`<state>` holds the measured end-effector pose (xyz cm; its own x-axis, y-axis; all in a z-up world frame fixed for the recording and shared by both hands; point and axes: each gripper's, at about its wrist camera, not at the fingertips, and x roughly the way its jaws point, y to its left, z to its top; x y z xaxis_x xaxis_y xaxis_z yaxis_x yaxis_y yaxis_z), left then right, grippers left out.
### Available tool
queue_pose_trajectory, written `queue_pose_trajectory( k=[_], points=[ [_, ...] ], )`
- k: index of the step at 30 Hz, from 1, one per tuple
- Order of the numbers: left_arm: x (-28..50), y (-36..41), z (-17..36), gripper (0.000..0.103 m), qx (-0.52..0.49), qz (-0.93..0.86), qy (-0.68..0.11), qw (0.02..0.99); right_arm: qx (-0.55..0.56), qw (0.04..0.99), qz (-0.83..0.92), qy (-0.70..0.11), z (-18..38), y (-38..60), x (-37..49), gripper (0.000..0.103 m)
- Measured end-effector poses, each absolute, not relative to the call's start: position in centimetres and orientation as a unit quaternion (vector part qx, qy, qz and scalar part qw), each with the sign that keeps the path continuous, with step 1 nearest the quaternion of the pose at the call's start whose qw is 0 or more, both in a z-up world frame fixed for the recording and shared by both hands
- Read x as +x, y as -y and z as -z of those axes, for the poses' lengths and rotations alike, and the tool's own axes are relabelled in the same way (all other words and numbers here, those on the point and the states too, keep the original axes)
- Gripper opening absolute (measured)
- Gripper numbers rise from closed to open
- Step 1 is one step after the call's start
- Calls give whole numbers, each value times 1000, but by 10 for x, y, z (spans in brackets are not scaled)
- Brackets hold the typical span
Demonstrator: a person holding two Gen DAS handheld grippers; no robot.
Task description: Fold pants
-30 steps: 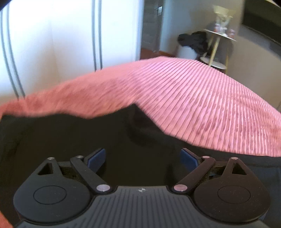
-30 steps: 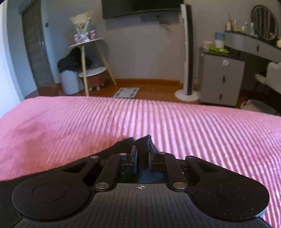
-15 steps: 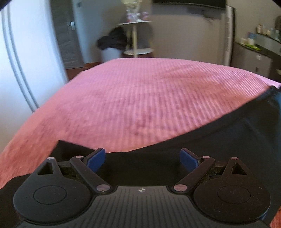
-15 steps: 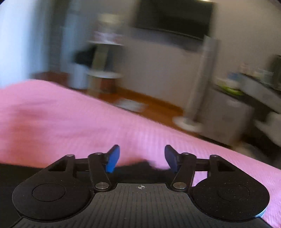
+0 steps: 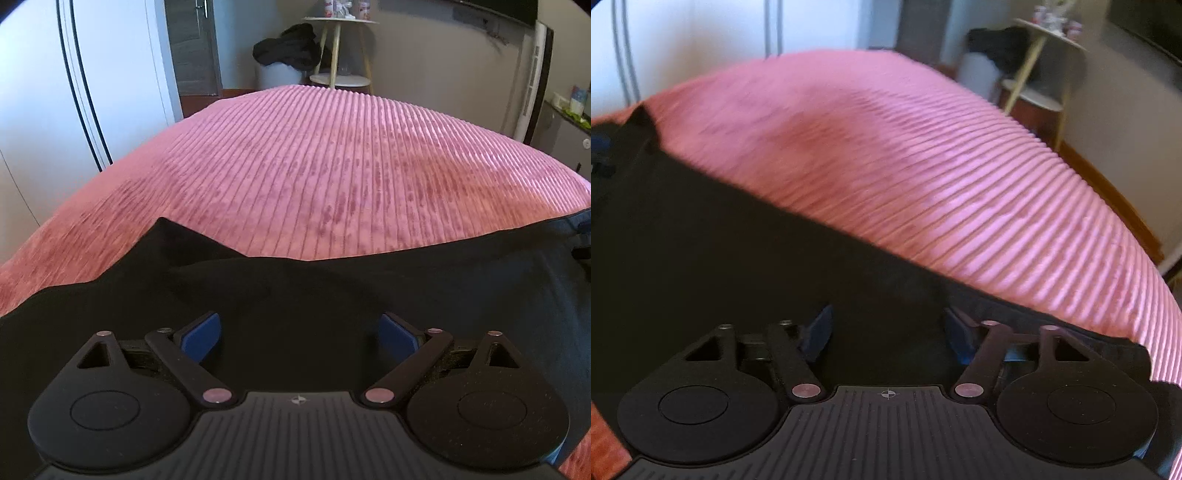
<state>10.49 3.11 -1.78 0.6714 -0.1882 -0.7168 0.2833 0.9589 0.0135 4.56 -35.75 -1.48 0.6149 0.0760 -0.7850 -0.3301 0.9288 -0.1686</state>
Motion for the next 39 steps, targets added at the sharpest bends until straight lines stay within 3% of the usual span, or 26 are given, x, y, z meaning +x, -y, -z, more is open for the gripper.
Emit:
queue_pose_trajectory(
  k=[2,3,9,12,14,16,20,22,25,28,30,39],
  points=[
    [107,-38,17,95,32,124,-396,909,-155,882,-121,-428,16,351,41,16],
    [109,-41,16,95,13,121,-402,908,-170,880,-116,-428,17,347,39,6],
    [124,-48,7,96,-143,123,-448,874,-118,891,-89,-428,10,346,28,3],
    [137,-54,12,96,-243,101,-482,836,-16,904,-48,-424,6,360,22,10],
    [147,-57,19,96,-298,78,-507,805,65,905,-33,-419,6,368,16,40],
    [154,-53,18,96,-299,58,-521,797,108,903,-11,-416,8,371,13,52],
    [163,-42,14,99,-232,9,-544,807,121,902,40,-413,2,375,14,51],
    [164,-32,8,99,-184,39,-536,823,70,913,49,-398,-8,373,16,52],
    [152,-9,-7,99,-19,106,-446,888,-12,927,-6,-374,-16,368,15,57],
    [135,7,-1,99,155,230,-363,890,-72,924,-61,-370,-15,367,17,74],
    [133,13,10,99,229,256,-351,871,-107,917,-68,-377,-11,366,22,74],
    [152,7,26,98,245,333,-369,832,-175,878,-124,-428,5,372,52,74]
  ],
)
